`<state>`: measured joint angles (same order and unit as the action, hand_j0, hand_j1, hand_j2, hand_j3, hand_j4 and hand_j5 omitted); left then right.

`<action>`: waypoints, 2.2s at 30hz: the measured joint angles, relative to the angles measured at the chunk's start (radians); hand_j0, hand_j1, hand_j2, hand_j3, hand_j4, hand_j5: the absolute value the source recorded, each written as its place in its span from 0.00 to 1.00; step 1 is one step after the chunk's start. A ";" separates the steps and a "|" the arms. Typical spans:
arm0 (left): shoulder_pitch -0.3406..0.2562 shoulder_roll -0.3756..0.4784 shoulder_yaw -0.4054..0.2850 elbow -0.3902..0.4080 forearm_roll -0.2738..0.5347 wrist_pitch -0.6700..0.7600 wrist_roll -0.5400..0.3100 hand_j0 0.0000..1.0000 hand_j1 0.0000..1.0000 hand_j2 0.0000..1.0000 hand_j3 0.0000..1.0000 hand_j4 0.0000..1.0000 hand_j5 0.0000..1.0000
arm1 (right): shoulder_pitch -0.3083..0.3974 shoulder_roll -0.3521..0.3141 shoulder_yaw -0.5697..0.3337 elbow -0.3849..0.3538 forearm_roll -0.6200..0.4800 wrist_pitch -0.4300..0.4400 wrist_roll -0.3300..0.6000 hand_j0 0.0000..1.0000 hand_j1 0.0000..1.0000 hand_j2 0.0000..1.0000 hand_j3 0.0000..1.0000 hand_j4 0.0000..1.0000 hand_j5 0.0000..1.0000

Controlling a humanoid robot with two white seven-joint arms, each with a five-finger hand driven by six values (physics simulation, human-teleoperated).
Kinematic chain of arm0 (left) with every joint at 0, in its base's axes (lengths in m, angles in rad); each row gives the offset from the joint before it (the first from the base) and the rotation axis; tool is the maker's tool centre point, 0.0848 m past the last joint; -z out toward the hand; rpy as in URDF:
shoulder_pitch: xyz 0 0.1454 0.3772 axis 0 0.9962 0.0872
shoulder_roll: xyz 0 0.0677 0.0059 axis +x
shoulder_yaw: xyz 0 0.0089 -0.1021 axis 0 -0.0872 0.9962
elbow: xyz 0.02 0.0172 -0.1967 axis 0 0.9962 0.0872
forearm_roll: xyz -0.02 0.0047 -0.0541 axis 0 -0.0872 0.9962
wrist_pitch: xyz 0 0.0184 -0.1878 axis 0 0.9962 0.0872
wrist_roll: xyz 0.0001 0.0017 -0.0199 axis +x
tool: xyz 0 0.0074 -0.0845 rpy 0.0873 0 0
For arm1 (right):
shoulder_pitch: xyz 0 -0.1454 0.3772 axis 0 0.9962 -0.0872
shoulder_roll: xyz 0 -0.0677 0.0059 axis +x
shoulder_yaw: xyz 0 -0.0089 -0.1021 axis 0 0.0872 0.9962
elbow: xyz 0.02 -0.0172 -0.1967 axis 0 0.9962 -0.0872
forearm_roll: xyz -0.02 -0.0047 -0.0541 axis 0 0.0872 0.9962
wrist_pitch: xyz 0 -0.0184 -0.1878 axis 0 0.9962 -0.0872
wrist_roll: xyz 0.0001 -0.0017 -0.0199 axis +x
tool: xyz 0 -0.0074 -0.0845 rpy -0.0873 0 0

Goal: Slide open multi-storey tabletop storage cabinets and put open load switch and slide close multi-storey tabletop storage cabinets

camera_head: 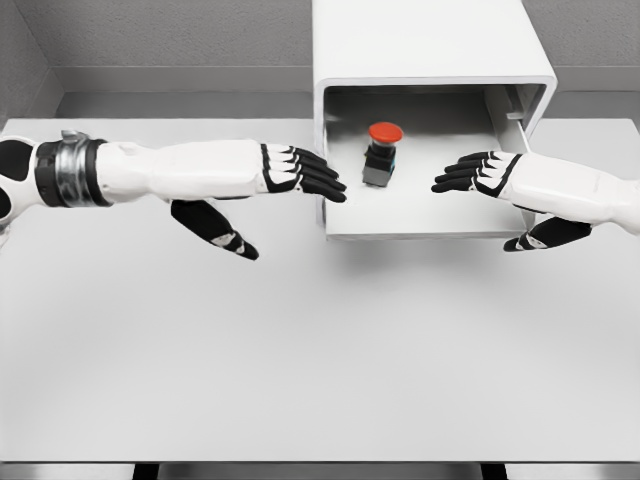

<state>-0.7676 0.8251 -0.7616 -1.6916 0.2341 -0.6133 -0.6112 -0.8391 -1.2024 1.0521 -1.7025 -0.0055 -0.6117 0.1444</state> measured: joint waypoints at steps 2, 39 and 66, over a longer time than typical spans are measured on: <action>0.187 0.105 0.115 -0.014 0.032 0.000 0.000 1.00 1.00 1.00 1.00 1.00 1.00 | 0.002 0.007 0.000 0.000 -0.001 0.000 -0.001 1.00 1.00 1.00 1.00 1.00 1.00; 0.449 0.108 0.376 0.089 0.025 0.000 0.000 1.00 1.00 1.00 1.00 1.00 1.00 | -0.043 0.172 0.010 0.158 -0.001 0.000 0.038 0.99 0.99 0.99 0.99 0.99 0.99; 0.447 0.107 0.376 0.087 0.026 0.000 0.000 1.00 1.00 1.00 1.00 1.00 1.00 | -0.115 0.323 0.009 0.372 0.006 -0.001 0.103 1.00 1.00 1.00 1.00 1.00 1.00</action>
<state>-0.3206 0.9320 -0.3852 -1.6050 0.2600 -0.6136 -0.6112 -0.9541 -0.8790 1.0614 -1.3308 0.0003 -0.6123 0.2477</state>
